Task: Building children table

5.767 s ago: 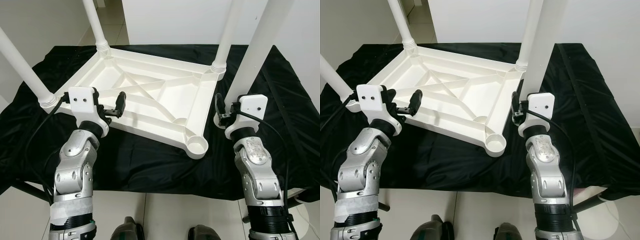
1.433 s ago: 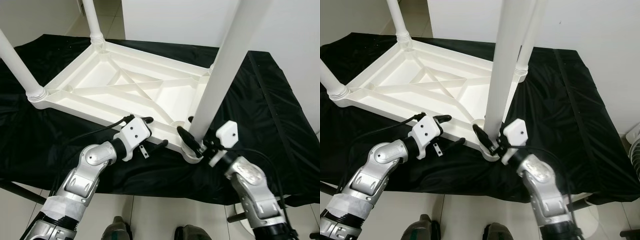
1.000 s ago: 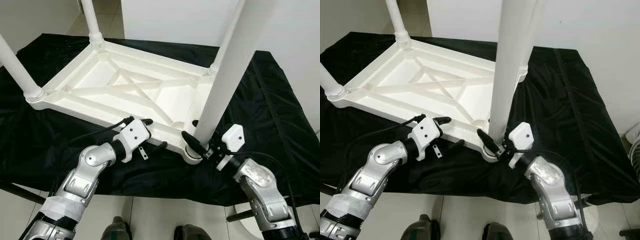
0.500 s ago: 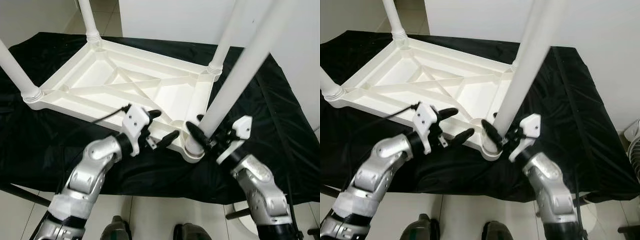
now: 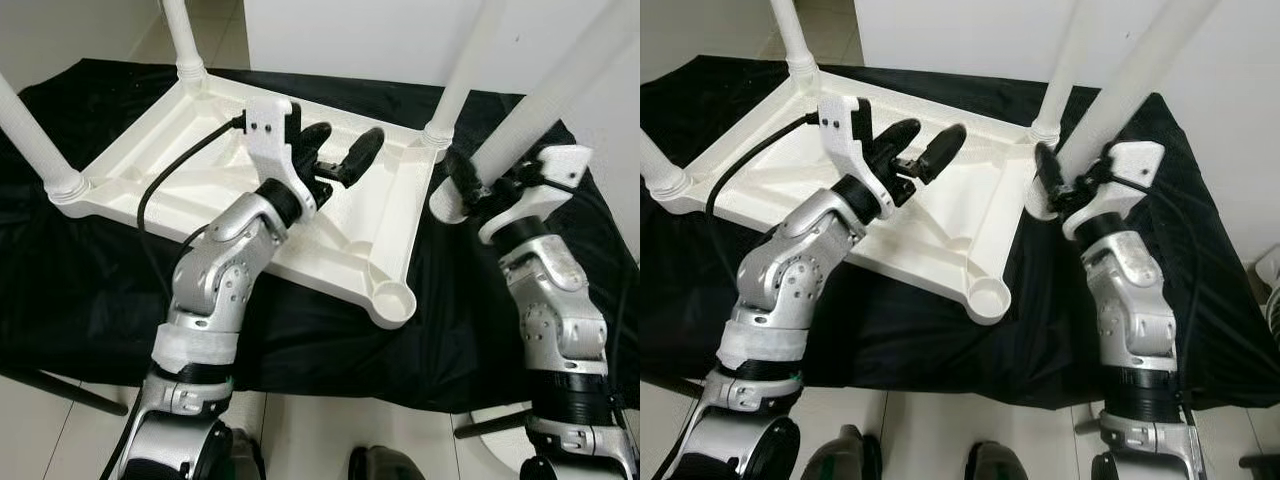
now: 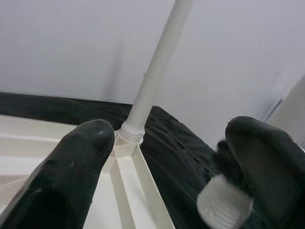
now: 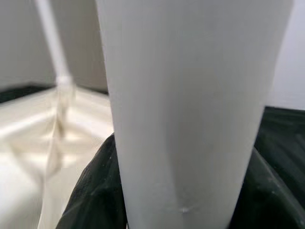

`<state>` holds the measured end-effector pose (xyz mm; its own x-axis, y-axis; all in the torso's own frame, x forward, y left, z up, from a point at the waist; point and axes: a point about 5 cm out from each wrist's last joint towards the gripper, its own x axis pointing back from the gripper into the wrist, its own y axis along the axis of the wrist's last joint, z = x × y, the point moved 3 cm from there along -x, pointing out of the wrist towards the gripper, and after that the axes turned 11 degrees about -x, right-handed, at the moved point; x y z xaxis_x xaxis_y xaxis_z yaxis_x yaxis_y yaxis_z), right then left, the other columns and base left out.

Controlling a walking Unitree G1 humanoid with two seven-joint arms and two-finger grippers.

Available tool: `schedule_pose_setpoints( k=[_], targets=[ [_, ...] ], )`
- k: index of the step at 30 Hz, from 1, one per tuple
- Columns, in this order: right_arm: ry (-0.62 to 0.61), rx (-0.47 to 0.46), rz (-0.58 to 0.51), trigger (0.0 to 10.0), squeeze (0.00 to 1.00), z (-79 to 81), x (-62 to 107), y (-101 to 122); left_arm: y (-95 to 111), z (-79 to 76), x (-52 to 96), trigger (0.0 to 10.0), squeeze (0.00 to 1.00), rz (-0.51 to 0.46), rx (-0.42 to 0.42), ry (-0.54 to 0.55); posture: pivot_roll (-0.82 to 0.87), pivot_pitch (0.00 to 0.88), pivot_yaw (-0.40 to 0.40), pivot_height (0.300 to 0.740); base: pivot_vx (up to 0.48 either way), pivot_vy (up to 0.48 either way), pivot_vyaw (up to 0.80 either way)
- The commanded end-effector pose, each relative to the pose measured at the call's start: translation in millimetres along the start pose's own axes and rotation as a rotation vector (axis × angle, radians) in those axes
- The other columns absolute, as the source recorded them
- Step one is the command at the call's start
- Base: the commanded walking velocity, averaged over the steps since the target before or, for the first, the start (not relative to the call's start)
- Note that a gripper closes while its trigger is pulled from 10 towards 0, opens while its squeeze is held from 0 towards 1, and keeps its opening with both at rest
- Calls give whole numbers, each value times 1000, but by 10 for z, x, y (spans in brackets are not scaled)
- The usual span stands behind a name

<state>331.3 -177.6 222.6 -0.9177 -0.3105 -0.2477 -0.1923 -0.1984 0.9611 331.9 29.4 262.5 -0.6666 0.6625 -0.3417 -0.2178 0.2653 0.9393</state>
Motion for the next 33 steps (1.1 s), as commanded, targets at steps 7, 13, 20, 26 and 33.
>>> schedule_pose_setpoints(
  k=[7, 13, 20, 26, 33],
  targets=[
    [199, 146, 154, 10000, 0, 196, 1, -215, 213, -383, 30, 10000, 0, -38, -245, -307, -41, 46, -2, 740, 0, 0, 0],
    [253, 166, 197, 10000, 0, 245, -37, -303, 201, -575, 91, 10000, 0, -24, -343, -478, -45, 48, 6, 740, 0, 0, 0],
    [286, 187, 204, 10000, 0, 298, -143, -355, 210, -653, 81, 10000, 0, -25, -255, -568, -48, 46, 11, 740, 0, 0, 0],
    [315, 184, 190, 10000, 0, 375, -204, -346, 191, -644, 12, 10000, 0, -15, -239, -552, -50, 40, 19, 740, 0, 0, 0],
    [351, 179, 174, 10000, 0, 480, -238, -376, 88, -481, -88, 10000, 0, 50, -237, -453, -58, 34, 26, 740, 0, 0, 0]
  ],
)
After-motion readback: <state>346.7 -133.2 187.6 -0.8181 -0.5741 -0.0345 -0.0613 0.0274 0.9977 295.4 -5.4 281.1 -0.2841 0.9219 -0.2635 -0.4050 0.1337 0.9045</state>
